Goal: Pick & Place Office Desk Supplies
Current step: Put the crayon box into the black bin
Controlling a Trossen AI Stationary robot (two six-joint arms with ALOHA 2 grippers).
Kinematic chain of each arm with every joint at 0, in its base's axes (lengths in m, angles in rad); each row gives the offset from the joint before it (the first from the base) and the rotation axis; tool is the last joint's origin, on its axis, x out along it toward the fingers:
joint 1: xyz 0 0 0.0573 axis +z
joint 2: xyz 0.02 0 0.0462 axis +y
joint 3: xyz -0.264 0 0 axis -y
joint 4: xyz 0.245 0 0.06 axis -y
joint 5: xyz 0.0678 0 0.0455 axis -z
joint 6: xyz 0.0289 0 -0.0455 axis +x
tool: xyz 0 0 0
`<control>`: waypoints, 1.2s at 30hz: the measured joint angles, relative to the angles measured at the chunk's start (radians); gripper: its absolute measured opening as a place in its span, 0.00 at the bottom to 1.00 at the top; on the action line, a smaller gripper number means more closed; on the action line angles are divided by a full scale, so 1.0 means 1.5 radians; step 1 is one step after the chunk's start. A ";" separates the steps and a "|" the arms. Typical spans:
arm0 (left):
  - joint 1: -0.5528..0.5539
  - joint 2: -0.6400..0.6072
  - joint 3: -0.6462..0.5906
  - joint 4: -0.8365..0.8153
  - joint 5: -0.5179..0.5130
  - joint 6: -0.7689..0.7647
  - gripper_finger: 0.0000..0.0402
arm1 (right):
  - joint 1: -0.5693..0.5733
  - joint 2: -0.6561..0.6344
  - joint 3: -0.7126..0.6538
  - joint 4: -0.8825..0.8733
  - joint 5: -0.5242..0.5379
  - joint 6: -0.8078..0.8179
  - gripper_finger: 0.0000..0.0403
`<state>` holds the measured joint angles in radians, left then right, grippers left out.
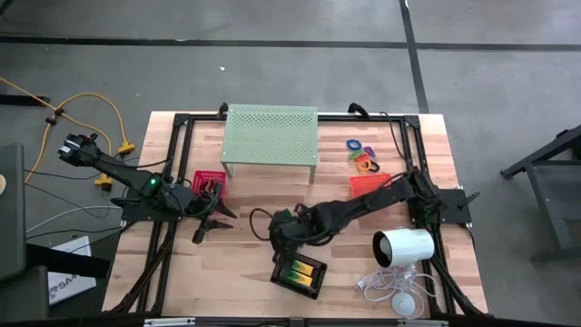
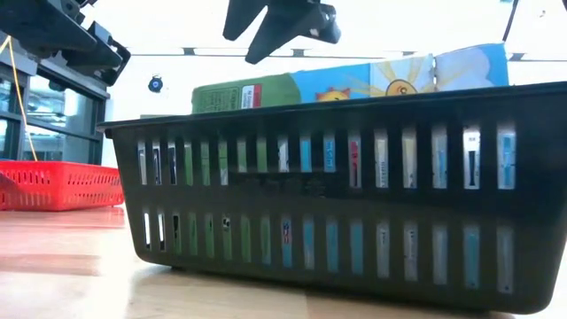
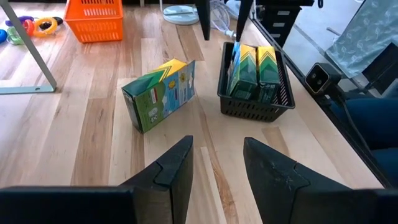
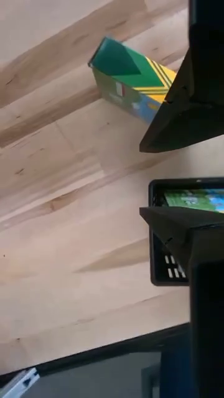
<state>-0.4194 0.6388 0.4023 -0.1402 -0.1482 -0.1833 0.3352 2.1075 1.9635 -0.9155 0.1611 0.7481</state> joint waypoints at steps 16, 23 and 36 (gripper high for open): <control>0.000 0.000 0.000 0.005 -0.001 0.000 0.34 | -0.090 0.007 0.000 -0.111 0.027 0.038 0.34; 0.000 0.000 0.000 0.005 -0.001 0.000 0.34 | -0.102 0.007 0.000 -0.125 0.016 0.063 0.34; 0.000 0.000 0.000 0.009 -0.003 0.000 0.34 | -0.102 0.042 -0.001 -0.119 -0.027 0.075 0.34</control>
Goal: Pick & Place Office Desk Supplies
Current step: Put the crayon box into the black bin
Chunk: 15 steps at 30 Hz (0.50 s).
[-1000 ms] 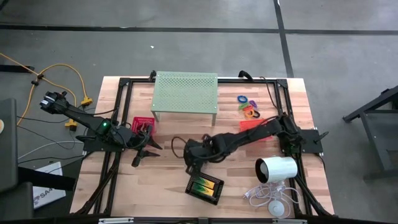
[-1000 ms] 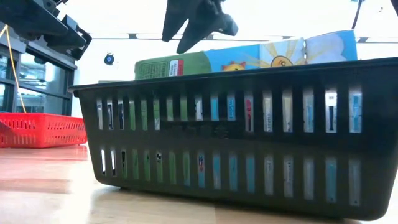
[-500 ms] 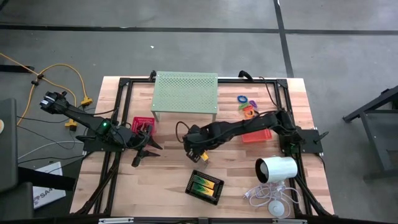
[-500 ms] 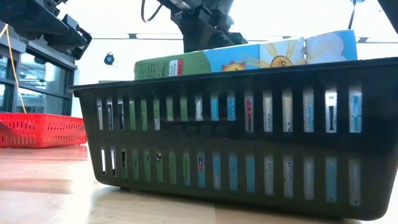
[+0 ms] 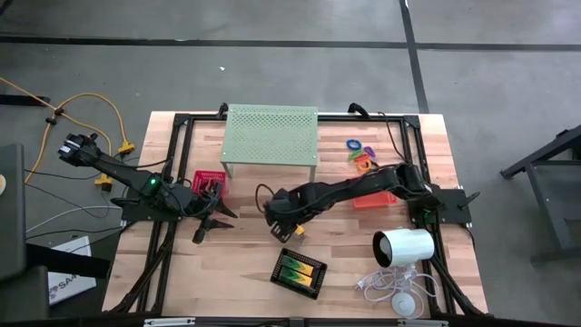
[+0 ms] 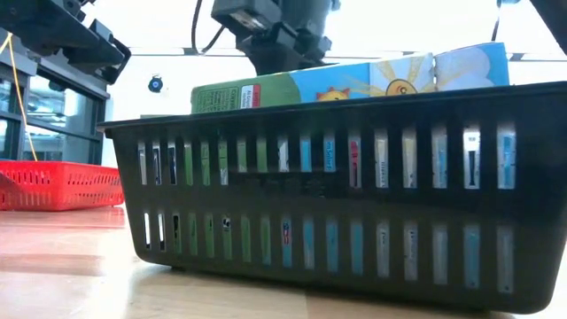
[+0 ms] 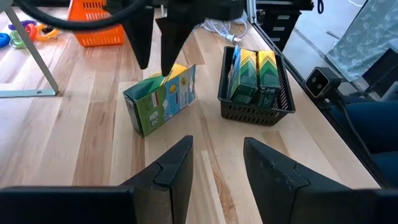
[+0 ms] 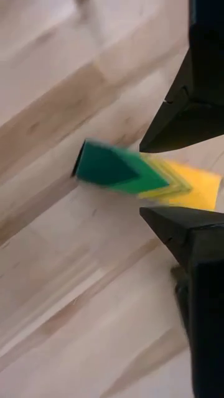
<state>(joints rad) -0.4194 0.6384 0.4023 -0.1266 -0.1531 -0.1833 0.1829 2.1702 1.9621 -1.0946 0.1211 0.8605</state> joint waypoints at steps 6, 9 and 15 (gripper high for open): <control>0.000 0.000 0.000 0.003 0.000 0.000 0.34 | 0.000 0.010 0.000 -0.005 0.000 0.005 0.34; 0.000 0.000 0.000 0.003 0.000 0.000 0.34 | 0.000 0.008 0.001 -0.003 0.002 0.005 0.34; 0.000 0.000 0.000 0.003 0.001 0.000 0.34 | 0.000 0.008 0.001 -0.003 0.005 0.005 0.34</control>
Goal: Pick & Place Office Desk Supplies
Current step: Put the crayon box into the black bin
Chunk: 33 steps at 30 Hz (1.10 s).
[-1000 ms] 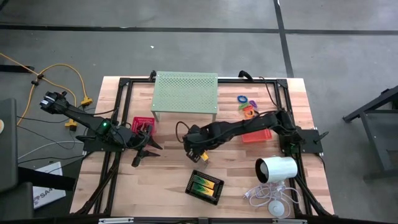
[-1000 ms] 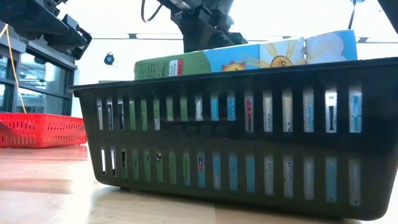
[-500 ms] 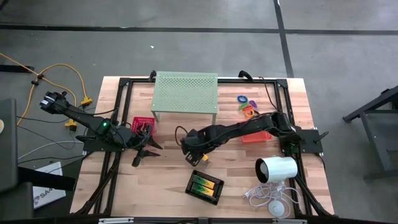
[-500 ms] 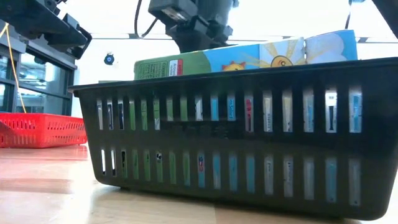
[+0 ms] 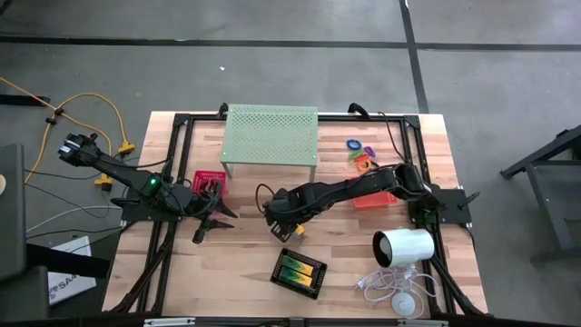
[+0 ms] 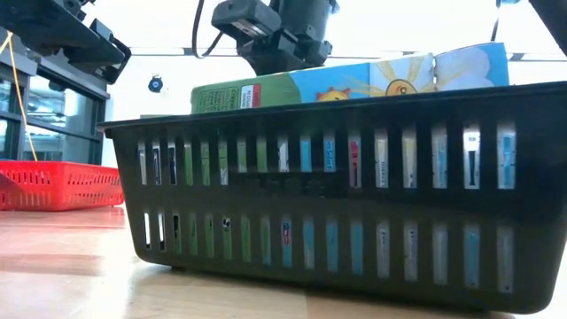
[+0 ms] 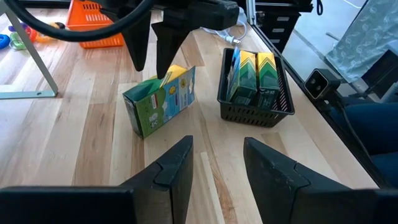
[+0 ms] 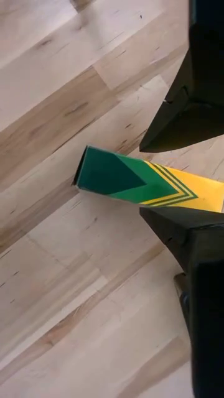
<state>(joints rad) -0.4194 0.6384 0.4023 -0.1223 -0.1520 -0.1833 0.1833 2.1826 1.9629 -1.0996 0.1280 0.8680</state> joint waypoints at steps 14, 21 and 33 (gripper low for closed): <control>0.000 0.000 0.000 0.000 0.003 0.000 0.34 | 0.000 0.000 0.000 0.000 0.003 -0.004 0.34; 0.000 0.000 0.000 0.000 0.003 0.000 0.34 | 0.000 0.000 0.000 0.000 0.003 -0.016 0.37; 0.000 0.000 0.000 0.000 0.002 0.000 0.34 | 0.000 0.000 0.000 0.000 0.000 -0.004 0.51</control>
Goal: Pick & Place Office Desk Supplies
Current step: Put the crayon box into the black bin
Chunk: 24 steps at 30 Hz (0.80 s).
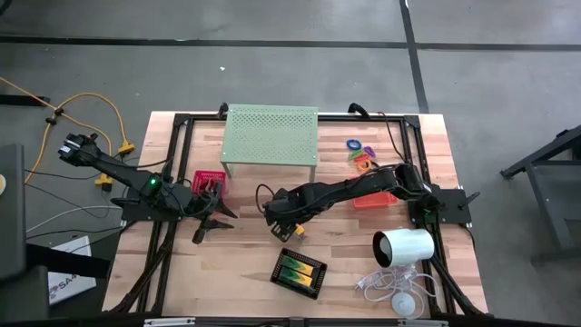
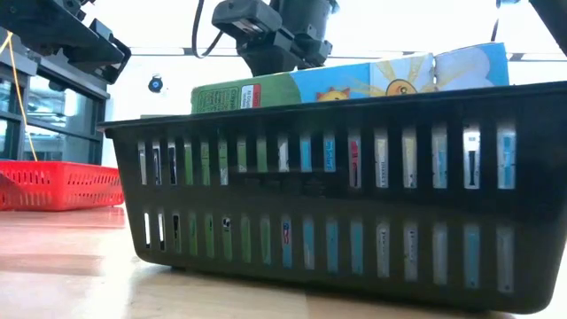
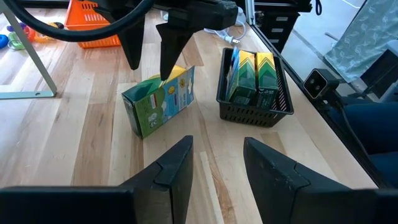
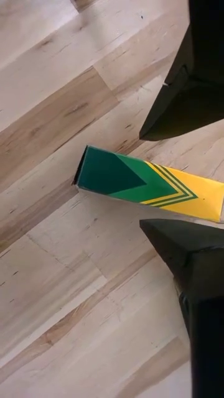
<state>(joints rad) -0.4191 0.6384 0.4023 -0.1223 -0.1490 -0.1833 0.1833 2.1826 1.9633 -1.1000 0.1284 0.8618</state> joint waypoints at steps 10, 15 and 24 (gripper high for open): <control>0.000 0.000 0.000 0.003 -0.001 0.000 0.34 | 0.000 0.024 0.000 -0.002 -0.030 0.004 0.51; 0.000 0.000 0.000 0.003 -0.003 0.000 0.34 | 0.000 0.022 0.001 -0.002 -0.027 0.006 0.51; 0.000 0.000 0.000 0.003 -0.003 0.000 0.34 | 0.001 0.051 0.001 0.005 -0.038 0.021 0.51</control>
<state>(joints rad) -0.4193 0.6388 0.4023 -0.1178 -0.1528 -0.1833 0.1852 2.2584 1.9646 -1.0924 0.0715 0.8939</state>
